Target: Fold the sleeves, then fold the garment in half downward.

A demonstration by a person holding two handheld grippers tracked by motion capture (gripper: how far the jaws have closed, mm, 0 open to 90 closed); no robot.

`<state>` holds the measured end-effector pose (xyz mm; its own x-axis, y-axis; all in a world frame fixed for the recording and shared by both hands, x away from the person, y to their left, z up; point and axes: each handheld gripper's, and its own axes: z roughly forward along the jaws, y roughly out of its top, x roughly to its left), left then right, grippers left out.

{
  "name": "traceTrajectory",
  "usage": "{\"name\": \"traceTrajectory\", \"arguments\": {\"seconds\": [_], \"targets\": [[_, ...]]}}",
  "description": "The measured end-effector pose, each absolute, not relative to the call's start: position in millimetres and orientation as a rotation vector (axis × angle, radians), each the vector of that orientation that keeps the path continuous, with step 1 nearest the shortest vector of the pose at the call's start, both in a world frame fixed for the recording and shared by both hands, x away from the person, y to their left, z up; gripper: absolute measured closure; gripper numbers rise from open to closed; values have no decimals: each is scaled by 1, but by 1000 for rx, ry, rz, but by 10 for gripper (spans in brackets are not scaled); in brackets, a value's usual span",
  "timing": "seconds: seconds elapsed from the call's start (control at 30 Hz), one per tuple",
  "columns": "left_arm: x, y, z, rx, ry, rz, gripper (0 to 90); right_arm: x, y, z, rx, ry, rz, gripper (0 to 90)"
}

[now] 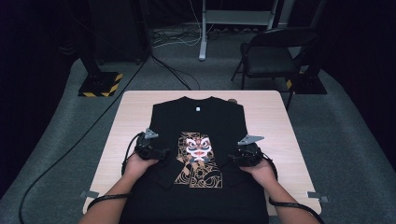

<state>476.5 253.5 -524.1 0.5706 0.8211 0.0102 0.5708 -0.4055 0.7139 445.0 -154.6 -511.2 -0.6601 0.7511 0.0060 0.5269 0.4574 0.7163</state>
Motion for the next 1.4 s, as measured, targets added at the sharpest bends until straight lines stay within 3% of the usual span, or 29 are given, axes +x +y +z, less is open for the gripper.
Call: {"name": "traceTrajectory", "arguments": {"seconds": [0.67,1.4], "targets": [[481,253,-521,2170,1094,451,101,445,-154,-508,1064,2390,968,397],[476,254,-523,2147,1103,474,104,515,-117,-501,1174,2367,896,364]]}}
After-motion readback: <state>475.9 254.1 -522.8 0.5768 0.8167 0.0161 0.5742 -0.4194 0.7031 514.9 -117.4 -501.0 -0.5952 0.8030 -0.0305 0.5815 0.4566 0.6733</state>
